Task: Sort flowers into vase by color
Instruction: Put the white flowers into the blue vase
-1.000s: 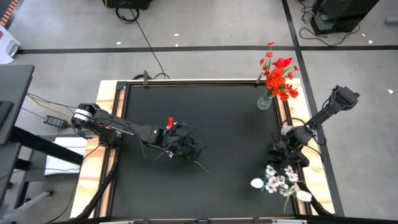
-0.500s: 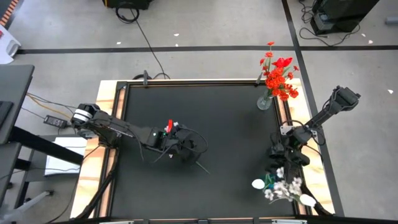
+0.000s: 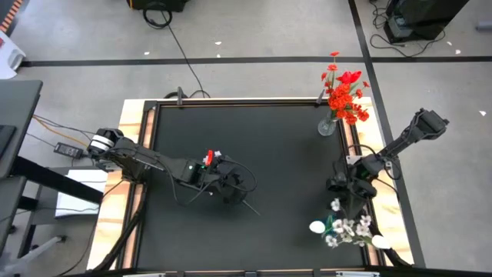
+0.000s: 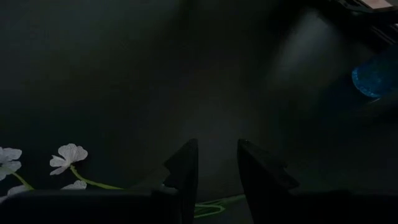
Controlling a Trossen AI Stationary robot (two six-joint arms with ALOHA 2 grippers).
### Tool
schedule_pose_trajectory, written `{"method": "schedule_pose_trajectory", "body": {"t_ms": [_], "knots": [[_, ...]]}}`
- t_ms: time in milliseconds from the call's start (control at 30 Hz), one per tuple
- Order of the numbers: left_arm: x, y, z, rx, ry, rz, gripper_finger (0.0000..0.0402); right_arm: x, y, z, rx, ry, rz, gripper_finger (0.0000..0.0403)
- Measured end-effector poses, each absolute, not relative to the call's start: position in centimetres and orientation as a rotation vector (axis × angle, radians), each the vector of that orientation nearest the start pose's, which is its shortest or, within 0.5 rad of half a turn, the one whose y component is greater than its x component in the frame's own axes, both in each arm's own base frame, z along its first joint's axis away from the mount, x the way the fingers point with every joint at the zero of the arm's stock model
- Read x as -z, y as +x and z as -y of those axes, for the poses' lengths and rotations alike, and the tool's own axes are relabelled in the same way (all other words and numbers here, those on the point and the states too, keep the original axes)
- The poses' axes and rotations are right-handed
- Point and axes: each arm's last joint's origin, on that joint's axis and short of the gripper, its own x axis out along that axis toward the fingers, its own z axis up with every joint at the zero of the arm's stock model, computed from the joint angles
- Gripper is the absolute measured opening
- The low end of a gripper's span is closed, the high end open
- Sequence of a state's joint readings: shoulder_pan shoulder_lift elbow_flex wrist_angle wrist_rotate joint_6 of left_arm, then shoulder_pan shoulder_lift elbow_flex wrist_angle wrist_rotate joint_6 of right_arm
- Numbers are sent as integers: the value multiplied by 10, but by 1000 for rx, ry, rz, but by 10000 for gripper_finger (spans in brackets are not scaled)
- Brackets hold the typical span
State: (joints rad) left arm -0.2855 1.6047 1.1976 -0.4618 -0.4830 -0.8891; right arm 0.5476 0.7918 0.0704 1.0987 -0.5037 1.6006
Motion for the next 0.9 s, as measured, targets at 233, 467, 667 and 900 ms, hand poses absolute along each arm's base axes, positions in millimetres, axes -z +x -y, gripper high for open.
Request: {"method": "schedule_pose_trajectory", "body": {"t_ms": [233, 467, 667, 900], "knots": [[-254, 328, 82, -514, -489, -655, 117, -208, 121, -82, -1005, 1610, -538, 247], [-254, 328, 82, -507, -468, -659, 117, -211, 125, -75, -923, 1717, -441, 247], [-254, 328, 82, -495, -433, -669, 117, -212, 134, -60, -779, 1666, -199, 247], [-253, 329, 78, -441, -424, -717, 117, -225, 156, -34, -531, 1372, 15, 243]]}}
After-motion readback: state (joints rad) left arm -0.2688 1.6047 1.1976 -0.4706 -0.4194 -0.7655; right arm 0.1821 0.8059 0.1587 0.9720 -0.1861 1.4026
